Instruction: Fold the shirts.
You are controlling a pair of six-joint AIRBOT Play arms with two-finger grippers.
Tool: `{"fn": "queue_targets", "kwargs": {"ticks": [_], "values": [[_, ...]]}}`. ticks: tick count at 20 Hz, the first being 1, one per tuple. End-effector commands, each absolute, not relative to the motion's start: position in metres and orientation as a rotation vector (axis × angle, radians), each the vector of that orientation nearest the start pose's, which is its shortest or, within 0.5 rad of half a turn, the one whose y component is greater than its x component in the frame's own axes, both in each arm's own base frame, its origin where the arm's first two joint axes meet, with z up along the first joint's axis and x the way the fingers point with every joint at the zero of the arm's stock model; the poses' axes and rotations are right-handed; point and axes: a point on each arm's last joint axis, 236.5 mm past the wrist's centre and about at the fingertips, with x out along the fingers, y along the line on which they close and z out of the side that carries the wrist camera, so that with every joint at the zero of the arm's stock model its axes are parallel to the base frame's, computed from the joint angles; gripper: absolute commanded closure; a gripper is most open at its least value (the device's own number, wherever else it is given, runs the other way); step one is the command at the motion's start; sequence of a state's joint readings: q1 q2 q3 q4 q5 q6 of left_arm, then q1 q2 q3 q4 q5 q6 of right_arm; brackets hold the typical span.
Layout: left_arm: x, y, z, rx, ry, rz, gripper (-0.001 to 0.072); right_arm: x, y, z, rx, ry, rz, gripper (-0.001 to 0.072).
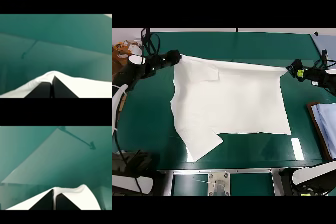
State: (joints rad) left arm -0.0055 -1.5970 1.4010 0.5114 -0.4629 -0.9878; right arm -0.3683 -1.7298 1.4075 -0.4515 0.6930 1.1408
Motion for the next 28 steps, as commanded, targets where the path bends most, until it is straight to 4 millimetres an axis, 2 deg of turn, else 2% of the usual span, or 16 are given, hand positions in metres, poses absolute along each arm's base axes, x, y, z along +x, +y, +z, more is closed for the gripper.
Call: {"fn": "queue_targets", "kwargs": {"ticks": [1,3,7,9,13,16,19,21,23,26,27,28], "values": [[0.604,-0.088,0.13,-0.483,0.426,-0.287,0.068,0.59,-0.082,0.029,0.862,0.625,0.066,0.0696],[0.602,-0.092,0.123,-0.469,0.451,-0.302,0.0679,0.59,-0.081,0.029,0.861,0.627,0.069,0.0696],[0.593,-0.109,0.074,-0.463,0.589,-0.362,0.068,0.582,-0.077,0.021,0.818,0.675,0.087,0.0697],[0.582,-0.119,0.055,-0.453,0.664,-0.406,0.068,0.571,-0.073,0.013,0.79,0.734,0.115,0.0697],[0.534,-0.124,0.018,-0.388,0.925,-0.455,0.068,0.532,-0.075,-0.002,0.793,0.89,0.191,0.0698],[0.497,-0.114,-0.012,-0.323,1.124,-0.429,0.068,0.498,-0.07,-0.025,0.787,1.013,0.204,0.0698],[0.483,-0.113,-0.019,-0.33,1.194,-0.423,0.068,0.464,-0.068,-0.052,0.766,1.122,0.161,0.0698],[0.476,-0.121,-0.027,-0.335,1.22,-0.429,0.068,0.449,-0.068,-0.069,0.759,1.181,0.135,0.0698],[0.468,-0.127,-0.038,-0.334,1.245,-0.433,0.0679,0.444,-0.067,-0.079,0.766,1.193,0.119,0.0697],[0.458,-0.129,-0.042,-0.347,1.289,-0.439,0.0679,0.447,-0.072,-0.079,0.761,1.175,0.104,0.0685],[0.451,-0.128,-0.043,-0.362,1.323,-0.431,0.0651,0.448,-0.073,-0.077,0.761,1.171,0.104,0.0501],[0.441,-0.127,-0.041,-0.37,1.366,-0.443,0.029,0.447,-0.074,-0.072,0.763,1.178,0.12,0.0239]]}}
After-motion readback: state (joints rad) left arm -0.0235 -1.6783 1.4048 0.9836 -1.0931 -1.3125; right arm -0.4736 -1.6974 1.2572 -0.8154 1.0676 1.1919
